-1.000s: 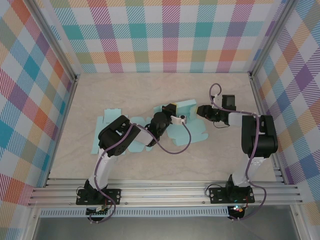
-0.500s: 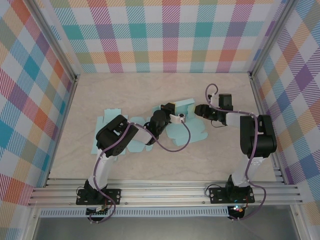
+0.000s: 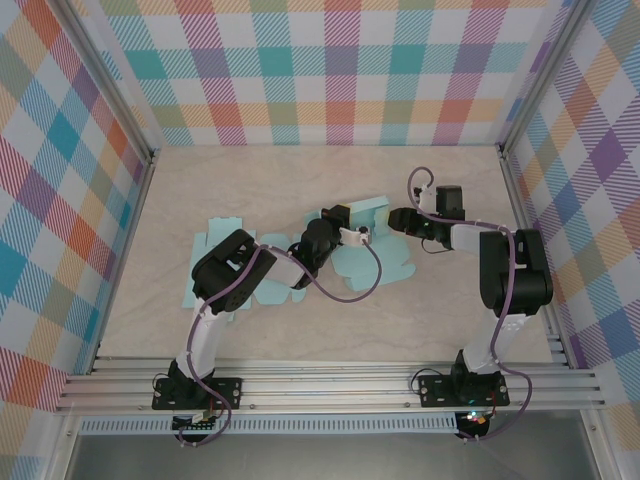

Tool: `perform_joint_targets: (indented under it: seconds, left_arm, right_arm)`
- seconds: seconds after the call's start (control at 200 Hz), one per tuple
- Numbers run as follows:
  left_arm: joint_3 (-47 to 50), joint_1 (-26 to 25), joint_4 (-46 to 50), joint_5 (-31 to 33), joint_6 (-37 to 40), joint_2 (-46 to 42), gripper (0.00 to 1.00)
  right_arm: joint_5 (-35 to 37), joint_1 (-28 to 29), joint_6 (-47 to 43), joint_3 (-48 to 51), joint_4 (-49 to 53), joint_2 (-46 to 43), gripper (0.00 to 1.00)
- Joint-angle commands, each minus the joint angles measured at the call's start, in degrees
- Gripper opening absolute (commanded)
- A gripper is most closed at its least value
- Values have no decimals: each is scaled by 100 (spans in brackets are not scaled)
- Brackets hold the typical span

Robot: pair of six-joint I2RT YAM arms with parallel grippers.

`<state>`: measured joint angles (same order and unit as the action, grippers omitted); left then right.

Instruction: Fold the paper box

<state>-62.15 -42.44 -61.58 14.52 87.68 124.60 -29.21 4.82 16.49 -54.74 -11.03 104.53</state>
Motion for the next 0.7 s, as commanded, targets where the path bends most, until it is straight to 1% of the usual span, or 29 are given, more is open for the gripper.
perform_joint_targets:
  seconds: [0.0, 0.14, 0.25, 0.37, 0.475, 0.695]
  left_arm:
    - [-53, -69, 401, -476, -2, 99, 0]
    - [-43, -71, 401, -469, 1, 74, 0]
    - [-34, -66, 401, -451, 28, 65, 0]
    - [-16, -65, 385, -433, 14, 37, 0]
    - [-16, -65, 384, -421, -20, 25, 0]
    - [-11, -73, 410, -423, -333, -81, 0]
  right_arm:
    - [-340, 165, -229, -289, -150, -30, 52]
    - [-304, 185, -258, -400, -66, 39, 52]
    - [-137, 195, -248, -476, 15, 107, 52]
    - [216, 205, -197, -450, 28, 104, 52]
    - [479, 223, -171, -424, 48, 110, 49]
    - [1180, 436, -174, -310, -35, 112, 49]
